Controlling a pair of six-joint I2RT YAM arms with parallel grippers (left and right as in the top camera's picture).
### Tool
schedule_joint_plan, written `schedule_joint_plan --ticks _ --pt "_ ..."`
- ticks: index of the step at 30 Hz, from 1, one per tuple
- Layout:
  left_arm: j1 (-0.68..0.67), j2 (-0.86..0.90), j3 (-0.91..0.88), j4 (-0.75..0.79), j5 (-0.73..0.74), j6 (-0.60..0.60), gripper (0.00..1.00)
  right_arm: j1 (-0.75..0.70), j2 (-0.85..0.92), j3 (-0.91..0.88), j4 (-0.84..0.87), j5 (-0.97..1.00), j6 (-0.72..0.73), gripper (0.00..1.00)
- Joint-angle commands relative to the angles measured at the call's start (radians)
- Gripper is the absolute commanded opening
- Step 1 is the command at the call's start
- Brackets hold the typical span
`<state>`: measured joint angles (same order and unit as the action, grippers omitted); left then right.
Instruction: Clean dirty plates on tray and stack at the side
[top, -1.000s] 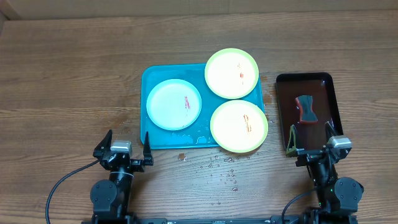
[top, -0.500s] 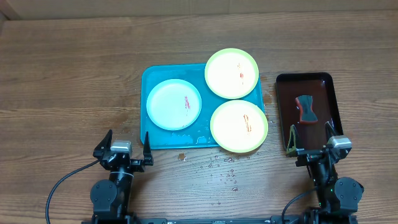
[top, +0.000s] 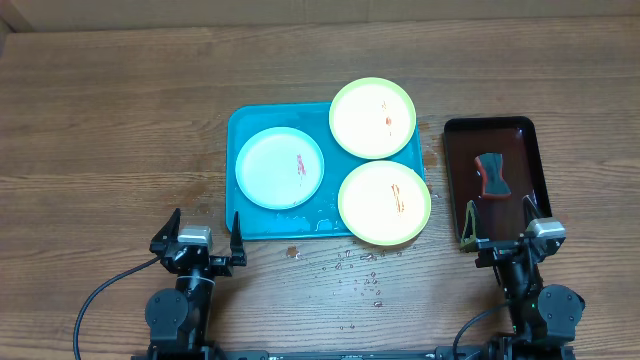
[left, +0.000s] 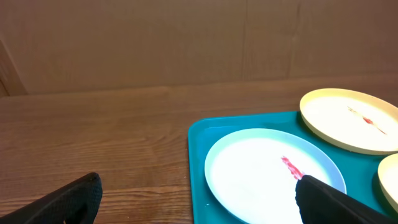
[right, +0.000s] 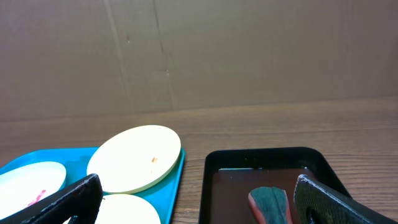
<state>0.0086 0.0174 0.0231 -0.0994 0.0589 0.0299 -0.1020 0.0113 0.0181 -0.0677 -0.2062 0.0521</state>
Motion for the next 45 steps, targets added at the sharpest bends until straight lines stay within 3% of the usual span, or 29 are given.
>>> schedule_joint_plan --ticks 1,38,45 --pt "0.006 -0.013 -0.008 0.004 -0.006 0.019 1.0 0.006 -0.008 -0.01 0.008 -0.005 0.005 1.0" --pt "0.004 -0.013 -0.006 0.007 0.036 0.008 1.0 0.006 -0.003 -0.008 0.006 -0.081 0.005 1.0" --pt "0.004 0.021 0.04 0.002 0.096 0.008 1.0 0.006 0.103 0.069 -0.101 -0.085 0.005 1.0"
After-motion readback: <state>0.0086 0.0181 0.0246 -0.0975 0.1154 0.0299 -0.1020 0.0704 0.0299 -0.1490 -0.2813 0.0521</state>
